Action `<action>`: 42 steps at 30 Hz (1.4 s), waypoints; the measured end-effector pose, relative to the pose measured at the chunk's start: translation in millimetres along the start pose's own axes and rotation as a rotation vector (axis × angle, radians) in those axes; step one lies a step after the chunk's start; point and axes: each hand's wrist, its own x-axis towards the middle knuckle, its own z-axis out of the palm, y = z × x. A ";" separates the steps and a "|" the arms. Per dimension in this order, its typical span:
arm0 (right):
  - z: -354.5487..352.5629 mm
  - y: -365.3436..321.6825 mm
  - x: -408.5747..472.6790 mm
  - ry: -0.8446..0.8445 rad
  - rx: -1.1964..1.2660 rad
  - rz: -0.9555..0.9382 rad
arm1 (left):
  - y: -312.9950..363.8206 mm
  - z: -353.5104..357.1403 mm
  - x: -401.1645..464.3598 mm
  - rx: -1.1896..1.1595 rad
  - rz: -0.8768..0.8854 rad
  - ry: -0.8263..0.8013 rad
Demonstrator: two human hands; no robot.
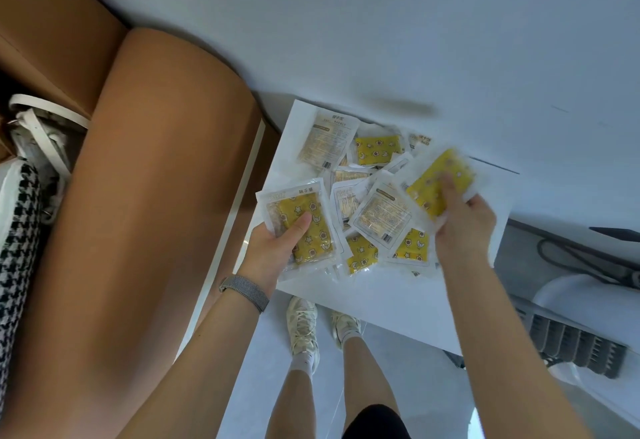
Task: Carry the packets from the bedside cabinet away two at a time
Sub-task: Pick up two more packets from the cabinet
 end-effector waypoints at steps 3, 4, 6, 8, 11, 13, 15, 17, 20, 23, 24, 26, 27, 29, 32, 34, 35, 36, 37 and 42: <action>16.0 43.0 -4.1 0.027 -0.383 0.003 | -4.7 3.4 -1.7 0.014 -0.010 0.001; 22.4 53.7 -5.5 0.028 -0.552 -0.026 | -6.2 4.4 -2.4 0.013 -0.011 0.000; 32.2 63.5 -11.0 0.046 -0.744 -0.059 | -8.4 5.6 -4.1 0.001 -0.023 0.002; 39.8 64.8 -16.0 0.091 -0.802 -0.065 | -10.4 5.4 -5.0 -0.004 -0.032 0.002; 50.1 66.2 -18.5 0.147 -0.862 -0.067 | -13.0 2.9 -5.5 0.011 -0.037 -0.001; 56.2 67.0 -17.6 0.152 -0.905 -0.051 | -13.8 1.2 -5.9 0.007 -0.035 -0.005; 60.4 68.1 -18.1 0.153 -0.950 -0.076 | -14.0 -0.3 -6.9 0.003 -0.033 -0.007; 63.0 69.1 -19.4 0.160 -0.958 -0.123 | -14.1 -1.1 -8.3 -0.004 -0.038 -0.006; 64.1 66.6 -23.0 0.116 -0.897 -0.178 | -14.5 -2.1 -9.3 0.004 -0.039 -0.006; 60.1 64.4 -22.3 0.052 -0.756 -0.230 | -14.6 -4.6 -8.0 0.002 -0.036 -0.008; 57.9 63.7 -21.4 0.037 -0.706 -0.243 | -14.2 -5.8 -7.3 0.000 -0.042 -0.007; 51.8 62.5 -19.0 -0.015 -0.568 -0.217 | -12.9 -8.1 -6.5 0.004 -0.044 -0.006; 47.8 61.2 -18.0 -0.044 -0.485 -0.175 | -12.1 -9.5 -6.0 0.006 -0.043 0.001; 40.6 52.8 -20.6 -0.115 -0.310 -0.075 | -9.9 -12.0 -5.7 0.007 -0.035 0.015; 32.1 39.4 -25.9 -0.211 -0.186 -0.039 | -4.3 -13.9 -7.9 0.002 -0.021 0.026; 29.0 27.3 -33.1 -0.262 -0.132 -0.047 | 1.5 -14.6 -11.6 -0.009 -0.007 0.040; 27.8 20.8 -37.8 -0.293 -0.105 -0.053 | 5.2 -14.9 -14.5 -0.019 -0.003 0.045; 26.1 15.1 -41.9 -0.332 -0.094 -0.065 | 9.8 -15.4 -18.2 -0.029 -0.001 0.047; 24.7 7.7 -47.8 -0.369 -0.095 -0.082 | 14.9 -16.6 -23.4 -0.037 0.001 0.049; 13.7 -40.7 -89.5 -0.492 -0.246 -0.180 | 53.6 -25.2 -73.8 -0.076 0.041 0.073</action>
